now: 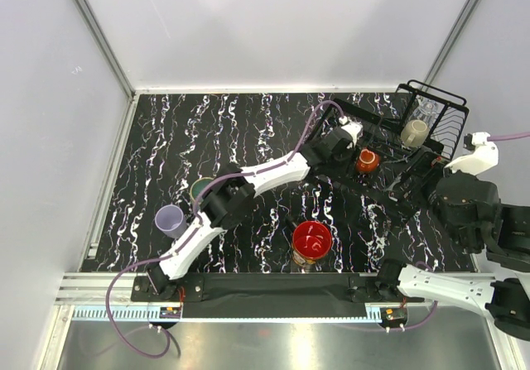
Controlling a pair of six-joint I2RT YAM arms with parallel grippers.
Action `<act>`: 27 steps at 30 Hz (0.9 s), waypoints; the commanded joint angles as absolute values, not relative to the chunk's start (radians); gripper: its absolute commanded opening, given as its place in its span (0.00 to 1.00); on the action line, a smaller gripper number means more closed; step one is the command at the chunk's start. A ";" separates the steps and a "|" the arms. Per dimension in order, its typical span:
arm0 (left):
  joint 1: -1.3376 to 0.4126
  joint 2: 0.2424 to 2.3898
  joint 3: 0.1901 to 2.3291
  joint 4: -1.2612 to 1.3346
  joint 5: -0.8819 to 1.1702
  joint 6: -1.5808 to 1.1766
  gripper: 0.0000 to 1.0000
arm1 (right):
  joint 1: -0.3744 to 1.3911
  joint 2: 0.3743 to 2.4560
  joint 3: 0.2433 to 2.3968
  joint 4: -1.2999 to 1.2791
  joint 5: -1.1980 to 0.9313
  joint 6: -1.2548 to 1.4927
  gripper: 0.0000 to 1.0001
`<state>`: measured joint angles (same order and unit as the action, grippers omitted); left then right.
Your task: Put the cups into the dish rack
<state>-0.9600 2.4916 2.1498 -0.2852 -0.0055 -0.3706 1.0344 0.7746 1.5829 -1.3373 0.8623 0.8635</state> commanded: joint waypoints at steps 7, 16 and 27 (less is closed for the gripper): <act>-0.953 2.134 1.910 -0.203 0.003 -0.339 0.69 | 1.039 0.867 1.575 -1.370 0.857 0.848 1.00; -0.930 1.801 1.602 -0.317 -0.152 -0.439 0.73 | 1.039 0.995 1.612 -1.402 0.802 0.856 1.00; -0.881 1.229 1.154 -0.440 -0.224 -0.612 0.72 | 1.020 1.255 1.612 -1.391 0.638 0.819 1.00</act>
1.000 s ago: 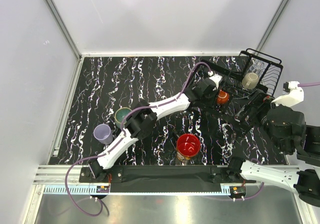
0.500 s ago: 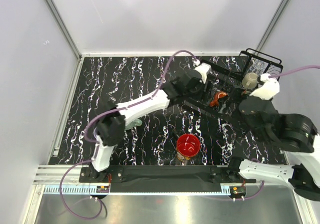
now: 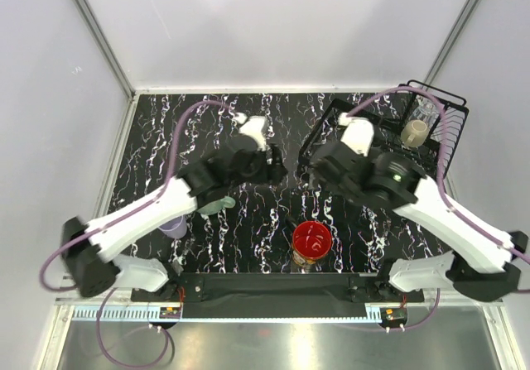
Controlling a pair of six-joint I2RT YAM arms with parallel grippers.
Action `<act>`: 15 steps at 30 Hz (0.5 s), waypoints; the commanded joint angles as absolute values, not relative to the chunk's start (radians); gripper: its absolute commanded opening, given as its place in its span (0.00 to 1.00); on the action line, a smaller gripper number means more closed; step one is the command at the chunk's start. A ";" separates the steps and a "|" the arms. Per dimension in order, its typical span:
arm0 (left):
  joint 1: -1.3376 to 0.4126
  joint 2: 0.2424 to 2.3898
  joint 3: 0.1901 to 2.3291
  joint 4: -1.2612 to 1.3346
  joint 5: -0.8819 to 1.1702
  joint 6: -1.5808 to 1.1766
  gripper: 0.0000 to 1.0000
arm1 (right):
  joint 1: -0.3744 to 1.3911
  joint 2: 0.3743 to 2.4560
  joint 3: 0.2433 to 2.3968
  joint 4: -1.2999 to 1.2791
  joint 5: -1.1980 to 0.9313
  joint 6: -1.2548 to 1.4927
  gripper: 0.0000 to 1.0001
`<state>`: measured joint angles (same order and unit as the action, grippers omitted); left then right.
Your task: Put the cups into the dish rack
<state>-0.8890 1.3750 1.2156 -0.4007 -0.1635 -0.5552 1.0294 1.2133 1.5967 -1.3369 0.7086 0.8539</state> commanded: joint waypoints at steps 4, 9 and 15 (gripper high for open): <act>-0.861 0.993 1.059 -0.531 -0.207 -0.633 0.73 | 1.011 1.301 1.530 -1.327 0.458 0.750 1.00; -0.857 0.804 0.973 -0.606 -0.118 -0.672 0.73 | 1.012 1.309 1.363 -1.341 0.365 0.778 1.00; -0.857 0.704 0.884 -0.632 0.038 -0.710 0.74 | 1.011 1.160 1.122 -1.240 0.221 0.843 0.95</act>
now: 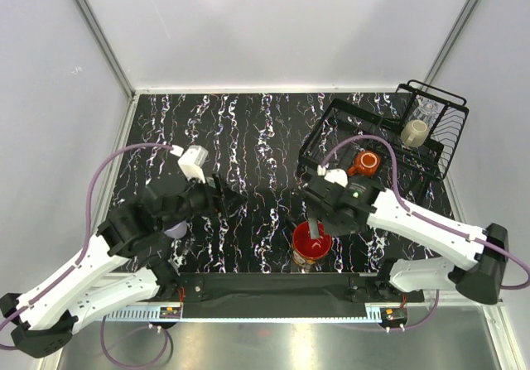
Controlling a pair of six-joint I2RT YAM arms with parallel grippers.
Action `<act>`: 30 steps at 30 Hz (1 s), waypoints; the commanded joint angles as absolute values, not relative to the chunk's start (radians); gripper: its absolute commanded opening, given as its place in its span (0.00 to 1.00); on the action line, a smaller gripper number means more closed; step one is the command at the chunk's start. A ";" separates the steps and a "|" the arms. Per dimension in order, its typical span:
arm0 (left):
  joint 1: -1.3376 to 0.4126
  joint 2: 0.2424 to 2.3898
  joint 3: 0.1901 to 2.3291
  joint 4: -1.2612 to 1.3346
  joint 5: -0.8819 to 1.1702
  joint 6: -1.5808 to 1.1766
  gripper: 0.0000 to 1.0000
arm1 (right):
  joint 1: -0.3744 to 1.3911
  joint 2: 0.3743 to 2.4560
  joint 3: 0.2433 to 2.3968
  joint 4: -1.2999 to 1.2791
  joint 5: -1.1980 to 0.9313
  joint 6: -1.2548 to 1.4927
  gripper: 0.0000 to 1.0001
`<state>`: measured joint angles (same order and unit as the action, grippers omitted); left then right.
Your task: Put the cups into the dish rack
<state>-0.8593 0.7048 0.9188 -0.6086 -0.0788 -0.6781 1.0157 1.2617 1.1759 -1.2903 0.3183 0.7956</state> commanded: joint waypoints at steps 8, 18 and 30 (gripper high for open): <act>-0.857 0.710 0.827 -0.558 0.181 -0.808 0.73 | 1.011 1.124 0.986 -1.108 0.124 0.881 0.91; -0.856 0.769 0.775 -0.555 0.241 -0.902 0.73 | 1.012 1.195 0.980 -1.049 0.146 0.821 0.90; -0.966 0.846 0.707 -0.538 0.052 -1.136 0.80 | 1.009 1.166 1.322 -1.339 0.494 0.927 1.00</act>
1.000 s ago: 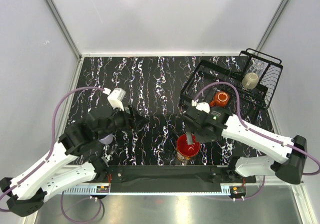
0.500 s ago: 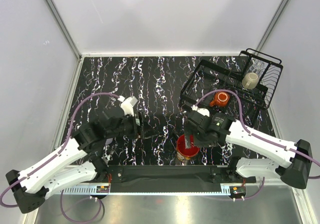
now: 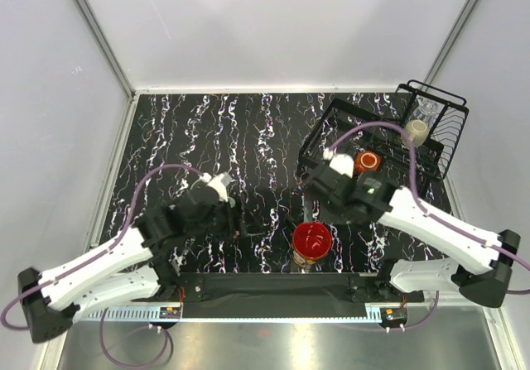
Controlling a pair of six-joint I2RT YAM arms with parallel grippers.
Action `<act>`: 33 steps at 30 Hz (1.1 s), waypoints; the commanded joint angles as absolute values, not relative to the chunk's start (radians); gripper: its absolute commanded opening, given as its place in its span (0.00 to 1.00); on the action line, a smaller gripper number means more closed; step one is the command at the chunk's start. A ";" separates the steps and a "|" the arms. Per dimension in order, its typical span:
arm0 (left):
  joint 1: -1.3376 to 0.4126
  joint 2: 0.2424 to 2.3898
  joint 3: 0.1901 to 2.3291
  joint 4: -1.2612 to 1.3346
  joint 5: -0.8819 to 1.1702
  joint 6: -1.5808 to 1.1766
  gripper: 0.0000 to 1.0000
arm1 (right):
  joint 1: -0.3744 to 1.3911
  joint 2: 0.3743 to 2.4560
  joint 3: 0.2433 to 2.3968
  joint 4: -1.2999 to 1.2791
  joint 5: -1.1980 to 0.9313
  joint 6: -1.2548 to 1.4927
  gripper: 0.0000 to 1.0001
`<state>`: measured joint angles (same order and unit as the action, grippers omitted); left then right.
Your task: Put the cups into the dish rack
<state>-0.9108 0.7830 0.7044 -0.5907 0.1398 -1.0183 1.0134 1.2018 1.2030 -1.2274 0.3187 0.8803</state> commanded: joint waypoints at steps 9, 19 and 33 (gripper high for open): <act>-1.143 1.122 0.874 -0.547 -0.080 -1.390 0.82 | 0.997 1.152 1.509 -1.440 0.543 0.942 1.00; -1.224 1.374 1.023 -0.496 -0.043 -1.538 0.70 | 0.996 1.045 1.470 -1.459 0.538 0.953 1.00; -1.272 1.572 1.103 -0.520 -0.066 -1.611 0.42 | 0.996 0.937 1.437 -1.491 0.543 0.966 1.00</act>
